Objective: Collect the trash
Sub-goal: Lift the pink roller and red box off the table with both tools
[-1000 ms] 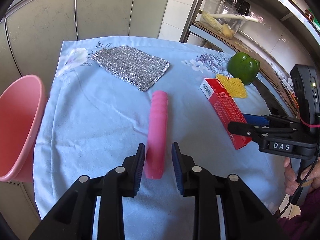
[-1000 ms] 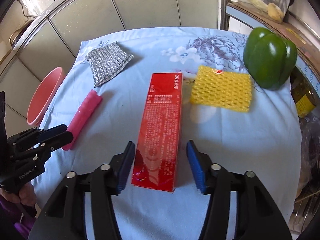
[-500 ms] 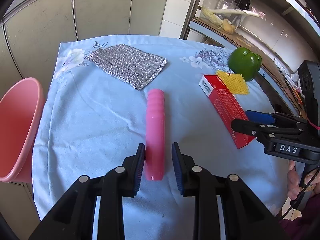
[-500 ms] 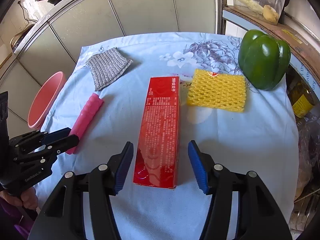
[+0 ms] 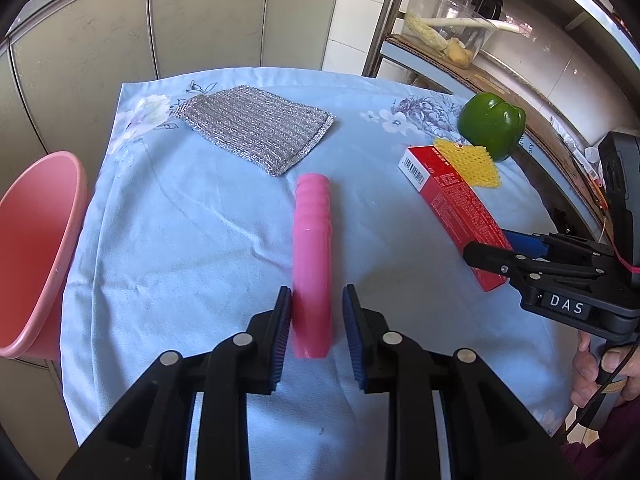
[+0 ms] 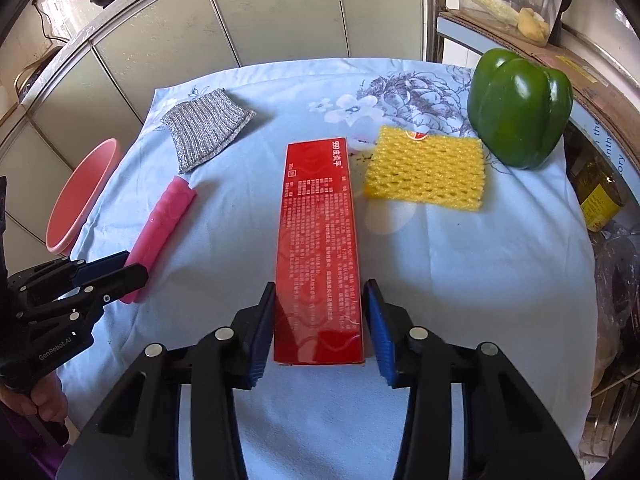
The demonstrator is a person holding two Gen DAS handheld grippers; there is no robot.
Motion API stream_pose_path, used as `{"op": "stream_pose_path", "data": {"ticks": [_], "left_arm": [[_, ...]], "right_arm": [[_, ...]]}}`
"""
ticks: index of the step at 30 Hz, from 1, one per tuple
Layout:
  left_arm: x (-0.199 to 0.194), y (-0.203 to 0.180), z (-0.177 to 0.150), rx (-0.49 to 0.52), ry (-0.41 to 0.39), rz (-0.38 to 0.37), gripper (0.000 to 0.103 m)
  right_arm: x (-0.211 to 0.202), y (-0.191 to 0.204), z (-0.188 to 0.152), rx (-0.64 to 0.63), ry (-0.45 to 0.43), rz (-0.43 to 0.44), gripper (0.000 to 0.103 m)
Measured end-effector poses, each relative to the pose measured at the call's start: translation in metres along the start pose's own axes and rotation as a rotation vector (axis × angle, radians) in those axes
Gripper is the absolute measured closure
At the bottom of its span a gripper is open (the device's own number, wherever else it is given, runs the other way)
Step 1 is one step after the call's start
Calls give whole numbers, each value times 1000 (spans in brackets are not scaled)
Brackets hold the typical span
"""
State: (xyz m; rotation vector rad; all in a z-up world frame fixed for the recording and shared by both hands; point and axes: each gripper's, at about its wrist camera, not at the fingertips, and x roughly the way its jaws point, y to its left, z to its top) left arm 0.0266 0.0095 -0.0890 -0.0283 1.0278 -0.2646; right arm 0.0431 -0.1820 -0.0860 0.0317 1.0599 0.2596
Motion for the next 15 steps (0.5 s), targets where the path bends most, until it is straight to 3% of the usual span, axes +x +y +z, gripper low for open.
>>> {"op": "stream_pose_path", "data": {"ticks": [15], "left_arm": [[-32,6,-2,-31,-126,-36,84]], "right_arm": [[-33,7,5,7,-124,39,61]]}}
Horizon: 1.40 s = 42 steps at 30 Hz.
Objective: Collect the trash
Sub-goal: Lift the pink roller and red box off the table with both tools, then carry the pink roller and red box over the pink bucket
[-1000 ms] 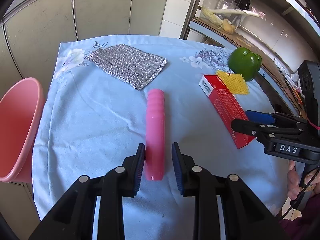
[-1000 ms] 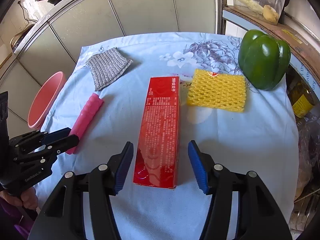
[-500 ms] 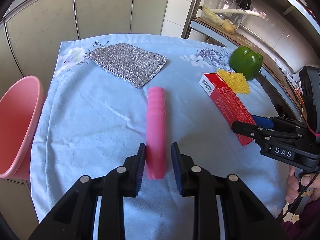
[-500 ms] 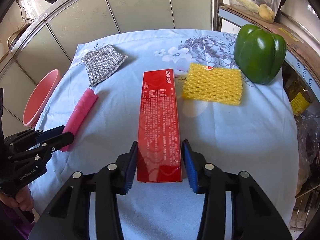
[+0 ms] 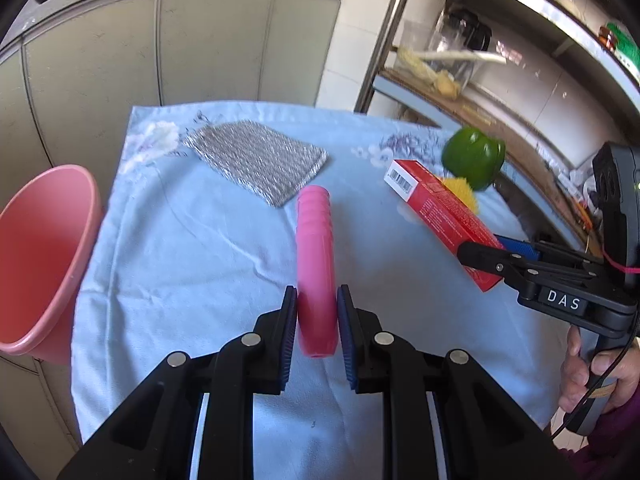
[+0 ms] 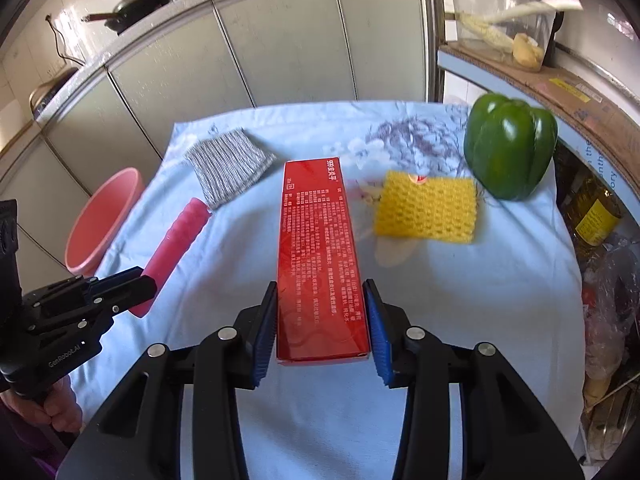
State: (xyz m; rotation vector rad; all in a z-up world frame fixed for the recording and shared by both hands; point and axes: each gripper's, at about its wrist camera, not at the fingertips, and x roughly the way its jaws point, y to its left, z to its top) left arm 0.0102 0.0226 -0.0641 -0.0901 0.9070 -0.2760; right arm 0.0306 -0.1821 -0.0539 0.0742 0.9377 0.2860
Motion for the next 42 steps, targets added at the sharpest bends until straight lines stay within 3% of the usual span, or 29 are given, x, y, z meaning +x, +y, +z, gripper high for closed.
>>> {"op": "stream_pose_path", "data": {"ticks": [12,25,42], "left_arm": [[-40,13,13,-55,-130,22,84],[-80,44,22,-131,-254,169,84],[-111,105,6,-262,-317,317,84]], "right_arm": [[-17,30,21,-65,-81,51,61],[-14,85,51,-170,-100,137,61],[11,187,70,-376,-72,233,61]]}}
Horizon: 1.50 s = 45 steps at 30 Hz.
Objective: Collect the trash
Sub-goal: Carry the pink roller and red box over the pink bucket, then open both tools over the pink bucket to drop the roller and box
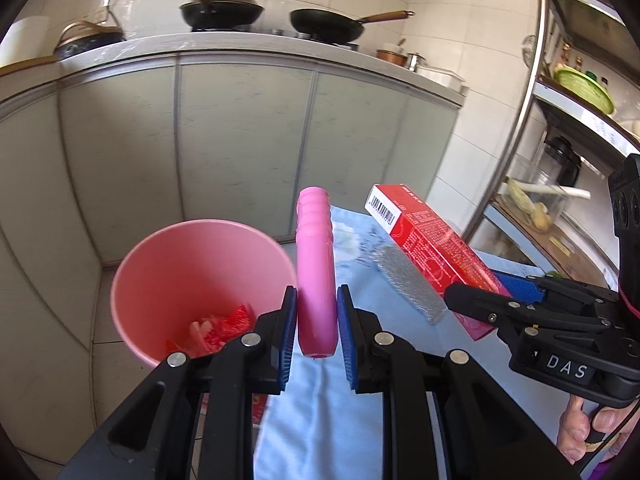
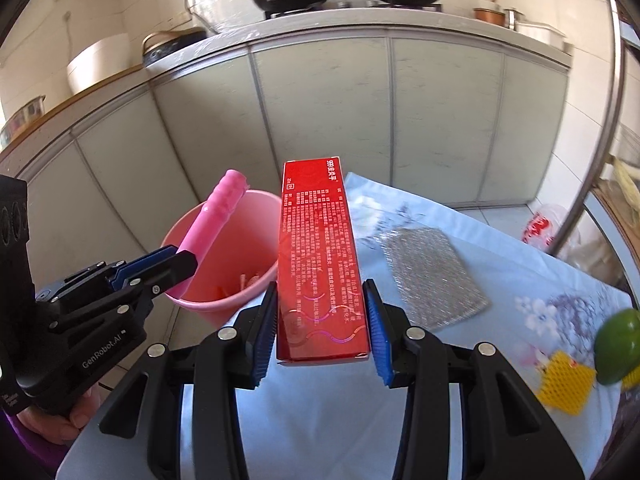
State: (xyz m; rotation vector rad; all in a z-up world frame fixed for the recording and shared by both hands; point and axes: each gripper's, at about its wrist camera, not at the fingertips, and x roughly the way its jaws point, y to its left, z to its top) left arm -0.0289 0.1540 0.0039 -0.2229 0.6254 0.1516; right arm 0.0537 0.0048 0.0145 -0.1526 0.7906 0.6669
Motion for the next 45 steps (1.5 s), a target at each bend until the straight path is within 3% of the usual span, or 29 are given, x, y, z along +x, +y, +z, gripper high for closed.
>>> {"op": "stream_pose_path", "data": {"ticks": [12,21,34,45], "left_arm": [[4,62,-9,-95,10,102,84],[18,99,-24,-150,61,161,84],[49,112,-35,-161,133,190,83],[65,108,-33,-163,159,208,83]], "right_arm": [[48,47,21,-82,70,61,61],[85,76,28,-115,126,102,61],[134,85,15,-115,237,108,61],[151,91,14,-128,280,98,61]]}}
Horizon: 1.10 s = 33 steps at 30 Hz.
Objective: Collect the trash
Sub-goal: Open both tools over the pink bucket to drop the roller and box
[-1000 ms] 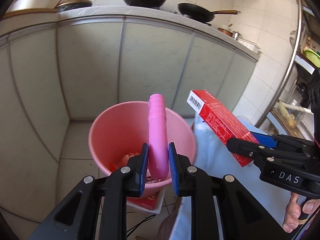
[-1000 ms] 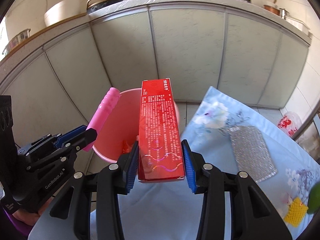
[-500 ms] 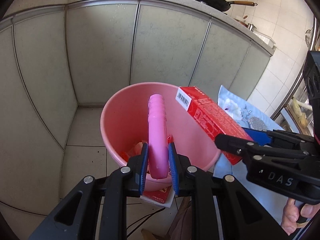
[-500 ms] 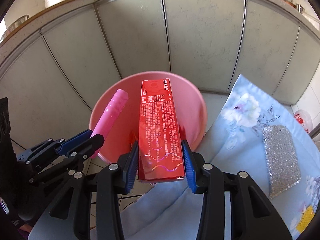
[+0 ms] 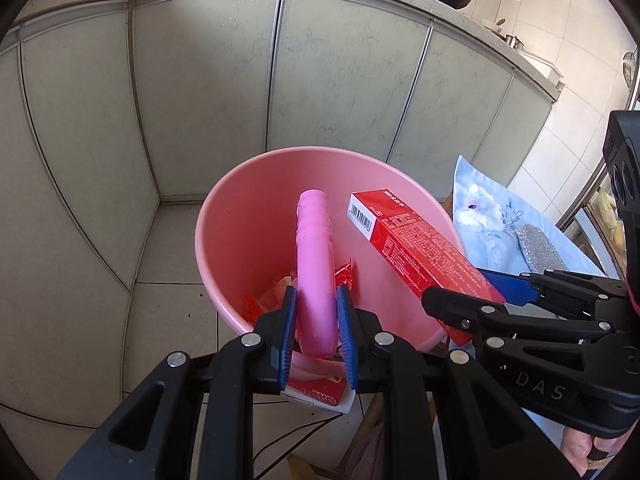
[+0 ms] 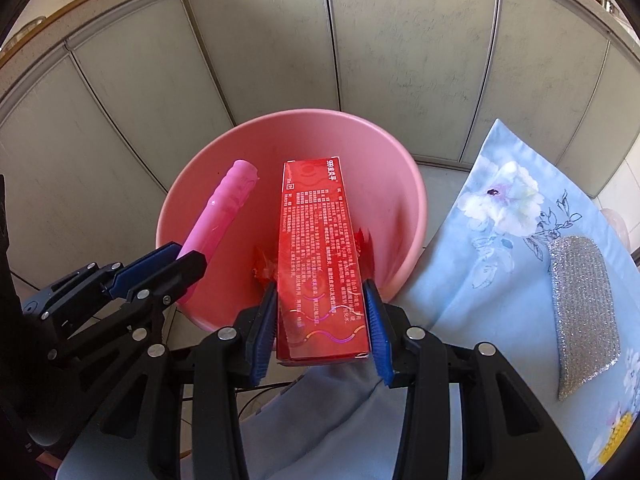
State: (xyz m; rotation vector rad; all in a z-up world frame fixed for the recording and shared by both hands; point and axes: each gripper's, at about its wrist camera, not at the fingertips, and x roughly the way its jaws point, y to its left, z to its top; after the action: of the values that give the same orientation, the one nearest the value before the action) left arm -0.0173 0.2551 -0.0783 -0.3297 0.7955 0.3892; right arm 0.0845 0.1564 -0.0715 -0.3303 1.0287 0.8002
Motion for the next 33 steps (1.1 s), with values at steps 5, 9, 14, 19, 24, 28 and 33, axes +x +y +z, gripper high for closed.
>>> {"op": "stream_pose_path", "data": {"ticks": [5,9,14,19,24,28,33], "left_arm": [[4,2,-1,-7,11,5,83],[7,2,-1,-11,17,8,83],[8,3,-3,-12,20,11,83],[8,2,-3,-12,20,13,83],[8,2,-3,-10,19,20,83],[8,2,-3,-17,21,25,82],[7,2,-4,-15,23,30,81]], "right_arm": [[2,5,0,0,3,0,61],[4,5,1,1,5,-3,61],[2,5,2,3,3,-7,61],[3,7,2,0,2,-13,61],[3,7,2,-1,5,-16,60],[1,7,2,3,0,-13,59],[-3,7,0,4,-13,-11,58]]}}
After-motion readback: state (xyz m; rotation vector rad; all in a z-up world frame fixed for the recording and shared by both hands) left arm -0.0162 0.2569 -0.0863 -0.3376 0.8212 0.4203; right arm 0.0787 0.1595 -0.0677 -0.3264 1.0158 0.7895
